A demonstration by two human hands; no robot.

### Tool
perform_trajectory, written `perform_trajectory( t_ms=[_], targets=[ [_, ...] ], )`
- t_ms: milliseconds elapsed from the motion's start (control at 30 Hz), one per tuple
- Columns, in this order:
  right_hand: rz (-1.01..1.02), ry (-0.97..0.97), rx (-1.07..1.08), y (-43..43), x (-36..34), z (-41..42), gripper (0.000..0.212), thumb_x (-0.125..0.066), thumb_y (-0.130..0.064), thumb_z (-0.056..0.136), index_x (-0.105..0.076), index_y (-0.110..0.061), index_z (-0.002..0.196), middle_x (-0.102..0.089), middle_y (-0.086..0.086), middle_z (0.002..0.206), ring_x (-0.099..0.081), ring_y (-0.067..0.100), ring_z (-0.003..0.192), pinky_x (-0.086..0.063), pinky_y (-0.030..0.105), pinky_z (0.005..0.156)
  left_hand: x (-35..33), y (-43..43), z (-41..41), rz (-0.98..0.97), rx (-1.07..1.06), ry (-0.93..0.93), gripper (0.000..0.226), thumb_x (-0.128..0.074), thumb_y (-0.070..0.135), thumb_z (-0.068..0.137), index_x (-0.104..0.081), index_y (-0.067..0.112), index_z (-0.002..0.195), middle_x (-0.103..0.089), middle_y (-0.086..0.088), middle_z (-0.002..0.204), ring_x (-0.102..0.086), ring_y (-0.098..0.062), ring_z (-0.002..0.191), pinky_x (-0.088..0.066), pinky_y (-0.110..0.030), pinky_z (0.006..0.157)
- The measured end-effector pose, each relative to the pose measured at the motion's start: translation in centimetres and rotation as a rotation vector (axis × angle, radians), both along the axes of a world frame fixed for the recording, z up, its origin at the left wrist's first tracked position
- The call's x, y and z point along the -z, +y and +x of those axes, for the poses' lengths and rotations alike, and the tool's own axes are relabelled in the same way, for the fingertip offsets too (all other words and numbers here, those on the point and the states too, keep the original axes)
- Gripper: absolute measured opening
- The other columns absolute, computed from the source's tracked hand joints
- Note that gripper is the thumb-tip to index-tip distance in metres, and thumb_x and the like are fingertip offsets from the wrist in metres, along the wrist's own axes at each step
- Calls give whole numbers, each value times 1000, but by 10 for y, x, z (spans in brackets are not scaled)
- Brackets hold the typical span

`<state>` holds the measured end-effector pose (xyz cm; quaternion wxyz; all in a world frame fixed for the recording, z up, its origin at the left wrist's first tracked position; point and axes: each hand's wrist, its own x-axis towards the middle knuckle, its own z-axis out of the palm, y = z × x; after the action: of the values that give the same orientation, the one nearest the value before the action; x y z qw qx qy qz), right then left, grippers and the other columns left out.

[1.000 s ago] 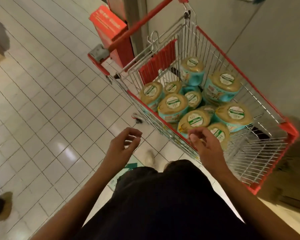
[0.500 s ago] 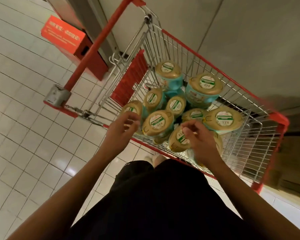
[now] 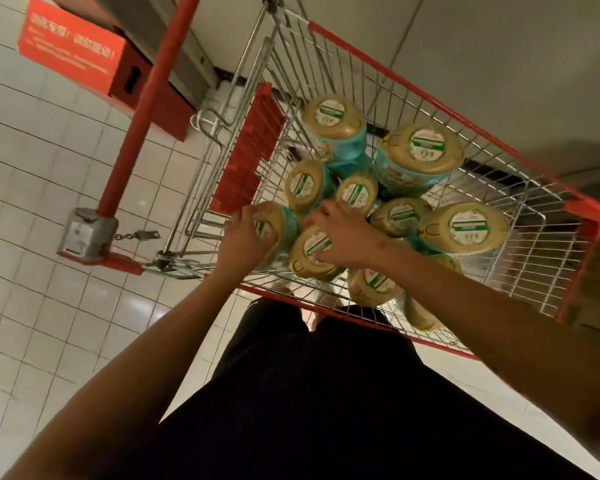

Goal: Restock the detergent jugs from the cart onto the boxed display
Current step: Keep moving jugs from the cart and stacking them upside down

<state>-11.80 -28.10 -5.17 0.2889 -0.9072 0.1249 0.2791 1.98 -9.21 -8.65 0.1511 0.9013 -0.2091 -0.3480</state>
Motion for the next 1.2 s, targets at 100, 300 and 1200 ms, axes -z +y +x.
perform_trajectory(
  t_ms=[100,300,1200],
  targets=[
    [-130,75,-170,13,12,13,91,-75,-51,85,-35,-20,160,-37,13,154,-34,34,144,-32,56,120,18,-2,11,102,23,37,80,-79,39,89,-36,11,151,-49,-21,143,-50,-48,129,-46,-57,100],
    [-215,256,-351,37,41,27,102,-80,-46,86,-20,-24,166,-10,18,172,-13,39,160,-19,67,125,47,0,19,151,159,84,113,-82,54,81,-17,16,165,-36,-27,154,-44,-53,135,-42,-60,110],
    [-366,145,-256,25,47,-1,128,-87,-66,65,-15,-34,165,-25,15,166,-25,41,153,-28,69,117,17,-7,13,41,413,-31,128,-91,53,61,-16,33,163,-23,-17,159,-38,-50,138,-48,-70,99]
  ],
)
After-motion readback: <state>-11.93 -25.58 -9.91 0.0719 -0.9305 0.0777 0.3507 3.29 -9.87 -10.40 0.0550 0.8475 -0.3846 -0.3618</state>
